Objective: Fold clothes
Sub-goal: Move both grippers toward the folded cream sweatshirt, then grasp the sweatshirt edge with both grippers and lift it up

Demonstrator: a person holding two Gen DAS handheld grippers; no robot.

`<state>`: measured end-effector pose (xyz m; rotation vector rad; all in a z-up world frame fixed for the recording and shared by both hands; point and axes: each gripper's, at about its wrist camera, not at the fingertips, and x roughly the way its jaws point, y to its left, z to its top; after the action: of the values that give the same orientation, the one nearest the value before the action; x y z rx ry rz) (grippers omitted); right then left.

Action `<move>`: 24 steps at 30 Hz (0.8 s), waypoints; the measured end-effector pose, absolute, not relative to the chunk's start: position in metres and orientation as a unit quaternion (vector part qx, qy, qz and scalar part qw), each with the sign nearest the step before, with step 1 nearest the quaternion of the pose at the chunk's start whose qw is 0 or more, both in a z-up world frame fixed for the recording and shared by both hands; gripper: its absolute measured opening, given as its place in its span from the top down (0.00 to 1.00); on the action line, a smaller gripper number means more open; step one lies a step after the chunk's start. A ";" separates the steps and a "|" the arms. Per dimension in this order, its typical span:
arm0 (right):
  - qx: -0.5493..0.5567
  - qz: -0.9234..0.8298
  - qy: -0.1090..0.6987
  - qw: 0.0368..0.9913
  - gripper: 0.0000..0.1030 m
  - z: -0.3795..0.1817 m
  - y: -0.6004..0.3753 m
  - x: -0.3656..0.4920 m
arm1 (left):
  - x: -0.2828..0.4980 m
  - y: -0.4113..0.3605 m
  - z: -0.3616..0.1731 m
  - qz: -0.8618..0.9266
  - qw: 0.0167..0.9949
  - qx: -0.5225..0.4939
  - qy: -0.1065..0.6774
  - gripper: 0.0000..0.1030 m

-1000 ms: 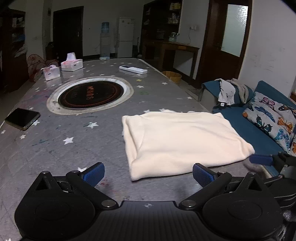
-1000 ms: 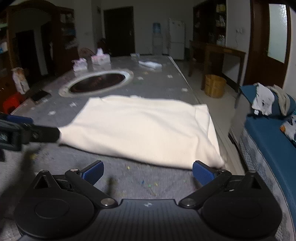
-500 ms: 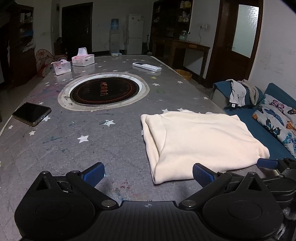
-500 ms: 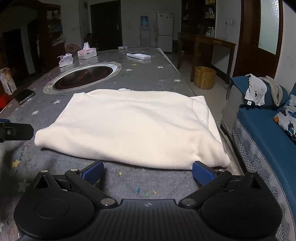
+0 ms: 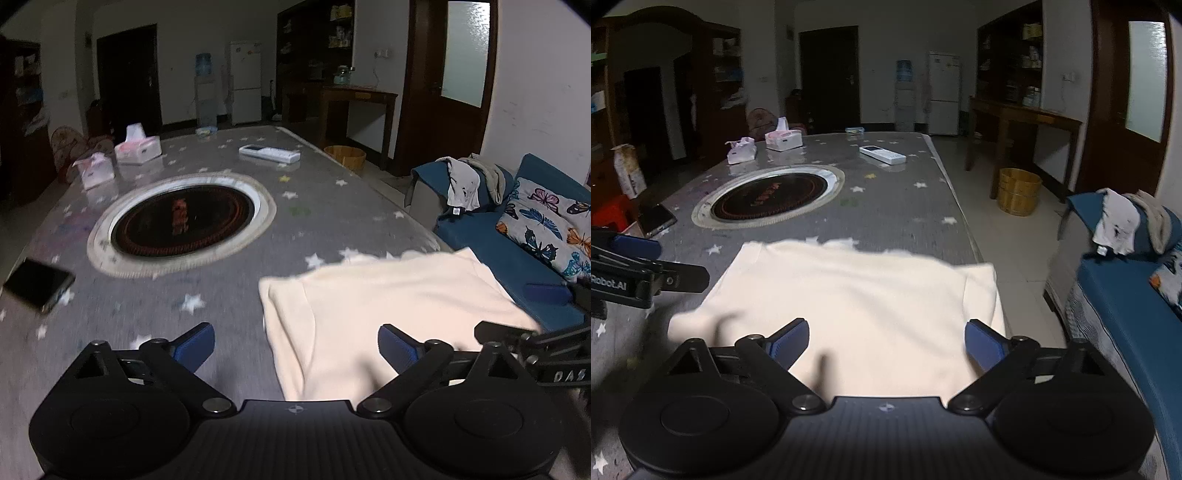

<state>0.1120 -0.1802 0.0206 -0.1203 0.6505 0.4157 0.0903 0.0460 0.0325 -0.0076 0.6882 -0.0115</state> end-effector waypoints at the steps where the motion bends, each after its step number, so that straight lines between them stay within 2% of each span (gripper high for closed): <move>1: -0.062 0.207 0.316 0.924 0.17 0.022 -0.181 0.120 | 0.097 0.046 0.033 -0.010 0.941 0.000 0.337 0.16; 6: -0.062 0.220 0.334 0.914 0.33 0.018 -0.186 0.167 | 0.129 0.046 0.026 -0.033 0.938 0.015 0.345 0.27; 10: -0.067 0.232 0.355 0.903 0.39 0.009 -0.183 0.199 | 0.151 0.047 0.010 -0.046 0.929 0.011 0.368 0.38; 13: -0.089 0.242 0.364 0.895 0.41 -0.003 -0.173 0.214 | 0.164 0.046 -0.001 -0.048 0.923 0.011 0.381 0.39; 15: -0.097 0.244 0.367 0.892 0.42 -0.009 -0.169 0.219 | 0.169 0.047 -0.006 -0.049 0.920 0.009 0.389 0.45; 16: -0.097 0.247 0.368 0.891 0.43 -0.011 -0.166 0.222 | 0.172 0.047 -0.008 -0.051 0.919 0.009 0.391 0.52; 18: -0.090 0.260 0.368 0.888 0.60 -0.012 -0.165 0.225 | 0.173 0.048 -0.009 -0.056 0.920 0.006 0.387 0.65; 19: -0.087 0.266 0.369 0.886 0.64 -0.011 -0.165 0.225 | 0.173 0.049 -0.008 -0.056 0.921 0.003 0.385 0.76; 20: -0.088 0.269 0.369 0.885 0.69 -0.010 -0.164 0.224 | 0.174 0.050 -0.007 -0.057 0.922 0.000 0.384 0.83; 21: -0.091 0.267 0.369 0.885 0.77 -0.009 -0.163 0.224 | 0.173 0.052 -0.006 -0.056 0.922 -0.004 0.383 0.87; 24: -0.090 0.262 0.358 0.892 0.89 -0.001 -0.164 0.220 | 0.167 0.055 0.001 -0.056 0.928 -0.012 0.369 0.91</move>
<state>0.2196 -0.1639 -0.0014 -0.1871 0.7421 0.5436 0.1668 0.0552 0.0012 -0.0252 0.7567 -0.1150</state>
